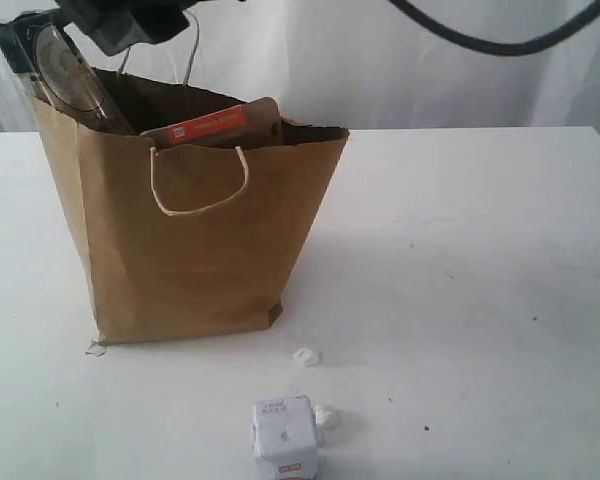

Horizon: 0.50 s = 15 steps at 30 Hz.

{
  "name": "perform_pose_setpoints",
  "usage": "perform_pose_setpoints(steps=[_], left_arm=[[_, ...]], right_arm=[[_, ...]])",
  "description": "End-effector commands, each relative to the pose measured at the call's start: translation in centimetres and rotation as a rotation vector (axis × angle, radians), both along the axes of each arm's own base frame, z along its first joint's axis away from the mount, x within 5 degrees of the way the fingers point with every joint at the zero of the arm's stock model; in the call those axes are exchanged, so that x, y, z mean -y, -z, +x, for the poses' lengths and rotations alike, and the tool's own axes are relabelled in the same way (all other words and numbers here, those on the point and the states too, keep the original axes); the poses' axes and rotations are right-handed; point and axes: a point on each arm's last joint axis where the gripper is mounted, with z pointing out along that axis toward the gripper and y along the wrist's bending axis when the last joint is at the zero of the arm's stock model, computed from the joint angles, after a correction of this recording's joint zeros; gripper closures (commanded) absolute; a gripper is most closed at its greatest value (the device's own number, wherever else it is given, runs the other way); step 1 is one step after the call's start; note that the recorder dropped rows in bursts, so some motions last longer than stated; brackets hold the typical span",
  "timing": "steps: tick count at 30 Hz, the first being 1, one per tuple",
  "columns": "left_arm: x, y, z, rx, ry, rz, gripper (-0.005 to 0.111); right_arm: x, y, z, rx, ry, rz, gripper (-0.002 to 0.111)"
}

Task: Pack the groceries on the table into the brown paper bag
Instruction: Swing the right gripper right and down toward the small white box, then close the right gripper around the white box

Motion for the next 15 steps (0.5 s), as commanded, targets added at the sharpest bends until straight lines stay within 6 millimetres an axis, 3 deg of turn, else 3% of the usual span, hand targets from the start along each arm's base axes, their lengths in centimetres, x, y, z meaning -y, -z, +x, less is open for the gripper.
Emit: perform_pose_setpoints(steps=[1, 9, 15], left_arm=[[0.0, 0.1, 0.0, -0.004, -0.006, -0.011, 0.107], [0.0, 0.1, 0.0, -0.004, -0.006, -0.011, 0.107], [0.0, 0.1, 0.0, -0.004, -0.006, -0.011, 0.107]], right_arm=[[1.8, -0.7, -1.6, -0.048, -0.007, -0.072, 0.049], [3.5, -1.1, -3.3, -0.105, -0.004, -0.126, 0.049], [4.6, 1.4, -4.6, -0.171, 0.005, -0.191, 0.049]])
